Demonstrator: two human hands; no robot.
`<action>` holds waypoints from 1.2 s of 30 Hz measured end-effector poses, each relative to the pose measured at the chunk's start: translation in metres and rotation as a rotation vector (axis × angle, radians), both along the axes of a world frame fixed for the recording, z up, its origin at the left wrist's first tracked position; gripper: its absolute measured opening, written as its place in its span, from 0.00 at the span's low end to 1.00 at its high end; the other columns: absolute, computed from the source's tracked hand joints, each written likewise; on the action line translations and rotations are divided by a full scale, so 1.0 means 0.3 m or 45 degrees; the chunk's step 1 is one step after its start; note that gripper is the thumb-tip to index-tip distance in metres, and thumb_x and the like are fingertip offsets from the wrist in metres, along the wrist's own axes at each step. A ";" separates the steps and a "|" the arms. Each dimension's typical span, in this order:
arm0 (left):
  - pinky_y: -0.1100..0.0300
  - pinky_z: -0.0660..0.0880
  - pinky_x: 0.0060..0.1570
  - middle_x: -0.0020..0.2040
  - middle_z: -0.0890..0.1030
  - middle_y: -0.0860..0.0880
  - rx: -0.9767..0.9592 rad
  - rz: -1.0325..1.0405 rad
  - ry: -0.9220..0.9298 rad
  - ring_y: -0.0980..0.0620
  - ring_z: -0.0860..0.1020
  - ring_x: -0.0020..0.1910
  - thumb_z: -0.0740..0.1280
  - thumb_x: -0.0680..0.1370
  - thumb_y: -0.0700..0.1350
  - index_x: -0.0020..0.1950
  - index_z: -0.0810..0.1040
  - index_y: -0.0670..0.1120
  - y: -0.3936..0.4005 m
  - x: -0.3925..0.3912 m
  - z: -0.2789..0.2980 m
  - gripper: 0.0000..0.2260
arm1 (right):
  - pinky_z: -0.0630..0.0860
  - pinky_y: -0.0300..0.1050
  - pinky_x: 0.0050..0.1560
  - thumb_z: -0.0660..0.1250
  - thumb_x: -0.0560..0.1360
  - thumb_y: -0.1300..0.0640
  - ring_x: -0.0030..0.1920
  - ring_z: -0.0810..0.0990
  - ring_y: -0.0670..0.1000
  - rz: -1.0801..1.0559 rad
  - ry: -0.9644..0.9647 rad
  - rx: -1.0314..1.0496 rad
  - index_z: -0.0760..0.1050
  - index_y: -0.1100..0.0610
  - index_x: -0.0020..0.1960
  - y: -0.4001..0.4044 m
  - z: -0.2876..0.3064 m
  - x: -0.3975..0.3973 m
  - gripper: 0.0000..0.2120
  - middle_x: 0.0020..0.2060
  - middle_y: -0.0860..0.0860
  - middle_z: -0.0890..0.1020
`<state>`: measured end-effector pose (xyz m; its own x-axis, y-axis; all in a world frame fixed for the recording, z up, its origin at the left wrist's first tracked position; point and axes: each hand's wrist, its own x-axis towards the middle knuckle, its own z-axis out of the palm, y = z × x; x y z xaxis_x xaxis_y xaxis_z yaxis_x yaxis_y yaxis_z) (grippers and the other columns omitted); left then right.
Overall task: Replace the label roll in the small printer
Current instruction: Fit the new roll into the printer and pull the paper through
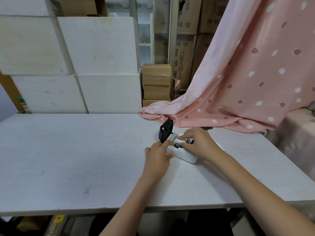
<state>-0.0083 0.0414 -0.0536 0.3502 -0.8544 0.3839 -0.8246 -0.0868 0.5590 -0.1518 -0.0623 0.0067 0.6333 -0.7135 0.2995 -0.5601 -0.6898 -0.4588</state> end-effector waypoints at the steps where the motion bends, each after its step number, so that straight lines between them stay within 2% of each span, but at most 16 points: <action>1: 0.54 0.63 0.53 0.45 0.76 0.53 -0.004 0.006 -0.011 0.51 0.74 0.50 0.69 0.78 0.48 0.58 0.74 0.56 0.002 -0.001 0.001 0.09 | 0.72 0.45 0.59 0.76 0.72 0.56 0.56 0.80 0.53 -0.010 0.016 -0.002 0.88 0.52 0.56 -0.003 0.000 -0.001 0.12 0.51 0.50 0.86; 4: 0.54 0.64 0.53 0.44 0.76 0.54 -0.014 0.022 -0.046 0.51 0.75 0.48 0.69 0.78 0.49 0.58 0.75 0.55 0.004 -0.002 0.000 0.09 | 0.68 0.39 0.57 0.75 0.73 0.55 0.59 0.78 0.53 -0.017 0.046 -0.010 0.87 0.52 0.57 -0.009 -0.008 -0.004 0.12 0.54 0.51 0.85; 10: 0.54 0.63 0.51 0.43 0.78 0.53 -0.044 0.010 -0.121 0.49 0.76 0.46 0.70 0.77 0.47 0.59 0.76 0.52 0.011 -0.004 0.007 0.11 | 0.70 0.40 0.52 0.75 0.74 0.54 0.53 0.79 0.51 -0.015 0.053 0.010 0.87 0.51 0.57 -0.012 -0.005 0.004 0.12 0.49 0.51 0.87; 13: 0.54 0.66 0.50 0.44 0.78 0.53 -0.040 -0.055 -0.148 0.49 0.77 0.46 0.70 0.77 0.43 0.65 0.71 0.52 0.015 -0.011 0.010 0.18 | 0.68 0.37 0.49 0.75 0.74 0.54 0.47 0.77 0.45 -0.004 0.069 0.026 0.88 0.50 0.57 -0.010 0.001 0.010 0.12 0.49 0.49 0.88; 16: 0.54 0.65 0.50 0.43 0.74 0.56 -0.003 -0.131 -0.212 0.50 0.75 0.47 0.66 0.78 0.40 0.75 0.63 0.54 0.019 -0.023 0.017 0.27 | 0.67 0.37 0.48 0.74 0.75 0.55 0.46 0.78 0.46 0.009 0.084 0.021 0.88 0.50 0.57 -0.010 0.007 0.004 0.11 0.47 0.49 0.88; 20: 0.53 0.66 0.52 0.41 0.72 0.56 0.034 -0.148 -0.213 0.51 0.73 0.45 0.64 0.78 0.41 0.77 0.60 0.57 0.018 -0.021 0.023 0.29 | 0.70 0.41 0.49 0.73 0.75 0.55 0.48 0.82 0.52 0.035 0.093 0.002 0.87 0.47 0.56 -0.001 0.017 -0.007 0.11 0.44 0.50 0.88; 24: 0.54 0.65 0.52 0.40 0.73 0.55 0.034 -0.156 -0.210 0.51 0.73 0.44 0.64 0.78 0.41 0.77 0.60 0.57 0.019 -0.024 0.024 0.29 | 0.67 0.35 0.44 0.72 0.76 0.59 0.45 0.81 0.49 0.040 0.080 0.017 0.87 0.47 0.57 0.019 0.029 -0.014 0.13 0.46 0.49 0.89; 28: 0.55 0.64 0.53 0.41 0.74 0.54 0.043 -0.155 -0.213 0.51 0.73 0.45 0.64 0.79 0.41 0.77 0.60 0.55 0.019 -0.023 0.023 0.29 | 0.73 0.41 0.58 0.73 0.75 0.58 0.59 0.82 0.51 -0.045 0.061 0.093 0.85 0.49 0.62 0.036 0.042 -0.013 0.16 0.57 0.49 0.87; 31: 0.54 0.65 0.53 0.42 0.73 0.55 0.050 -0.154 -0.233 0.50 0.75 0.47 0.64 0.79 0.41 0.76 0.63 0.53 0.021 -0.024 0.026 0.26 | 0.73 0.46 0.65 0.76 0.74 0.56 0.63 0.79 0.54 -0.138 0.056 0.172 0.79 0.51 0.69 0.045 0.054 -0.013 0.24 0.60 0.52 0.85; 34: 0.54 0.65 0.54 0.42 0.75 0.53 0.050 -0.164 -0.227 0.51 0.74 0.47 0.64 0.79 0.41 0.76 0.63 0.53 0.021 -0.023 0.028 0.26 | 0.74 0.48 0.64 0.76 0.73 0.55 0.62 0.79 0.54 -0.172 0.039 0.199 0.78 0.52 0.70 0.049 0.064 -0.011 0.25 0.60 0.52 0.84; 36: 0.54 0.65 0.54 0.42 0.75 0.54 0.044 -0.168 -0.221 0.52 0.73 0.46 0.64 0.79 0.41 0.77 0.62 0.54 0.020 -0.022 0.027 0.27 | 0.75 0.45 0.59 0.77 0.73 0.56 0.57 0.80 0.53 -0.177 0.024 0.240 0.79 0.52 0.68 0.048 0.074 -0.008 0.24 0.59 0.51 0.83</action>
